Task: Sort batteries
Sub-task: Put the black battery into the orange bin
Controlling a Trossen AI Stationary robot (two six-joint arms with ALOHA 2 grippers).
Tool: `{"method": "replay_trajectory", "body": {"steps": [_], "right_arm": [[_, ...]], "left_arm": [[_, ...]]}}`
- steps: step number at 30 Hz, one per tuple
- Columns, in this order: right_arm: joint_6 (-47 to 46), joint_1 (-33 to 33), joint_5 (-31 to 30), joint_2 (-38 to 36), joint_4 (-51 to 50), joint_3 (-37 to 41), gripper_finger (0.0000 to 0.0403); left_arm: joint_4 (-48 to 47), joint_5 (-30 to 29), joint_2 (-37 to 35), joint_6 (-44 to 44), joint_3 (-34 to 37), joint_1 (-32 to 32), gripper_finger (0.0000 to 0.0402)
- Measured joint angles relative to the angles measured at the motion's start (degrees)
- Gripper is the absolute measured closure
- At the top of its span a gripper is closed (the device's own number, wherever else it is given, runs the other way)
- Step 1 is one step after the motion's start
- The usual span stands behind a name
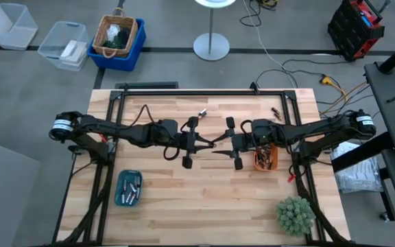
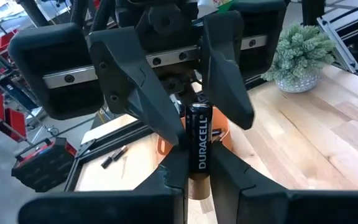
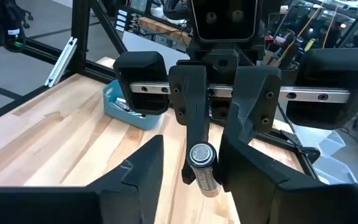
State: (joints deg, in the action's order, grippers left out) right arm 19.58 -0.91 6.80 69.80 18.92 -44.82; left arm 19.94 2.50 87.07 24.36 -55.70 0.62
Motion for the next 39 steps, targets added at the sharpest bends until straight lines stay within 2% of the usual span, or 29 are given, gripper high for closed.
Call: {"method": "replay_trajectory", "body": {"steps": [11,17,25,28,32,35,39], "right_arm": [[3.01,-0.02,-0.29,0.00,-0.17,-0.02,0.0359],[2.67,0.04,-0.40,0.00,-0.52,-0.02,0.0360],[-3.70,0.09,-2.61,-0.80,-4.49,-0.75,0.0360],[-8.43,0.06,-9.02,-1.80,-14.29,-3.83,0.0360],[-18.23,0.18,-16.51,-1.99,-38.05,-10.09,0.0360],[-26.63,0.48,-17.47,-1.88,-54.71,-14.77,0.0360],[-37.90,0.88,-17.44,-1.79,-72.04,-17.82,0.0360]], "left_arm": [[0.06,2.78,0.00,-1.57,0.00,-0.02,0.0377],[-0.07,2.07,0.00,-3.03,0.00,0.06,0.0321],[-6.54,-3.74,-0.11,-3.21,0.00,-0.18,0.0260],[-10.09,-5.50,-0.13,-3.26,0.00,-0.26,0.0246],[-14.63,-8.98,-0.26,-3.72,0.00,-0.26,0.0236],[-16.23,-12.68,-0.38,-3.87,0.00,-0.28,0.0235],[-17.88,-16.32,-0.44,-3.86,0.00,-0.30,0.0236]]}}
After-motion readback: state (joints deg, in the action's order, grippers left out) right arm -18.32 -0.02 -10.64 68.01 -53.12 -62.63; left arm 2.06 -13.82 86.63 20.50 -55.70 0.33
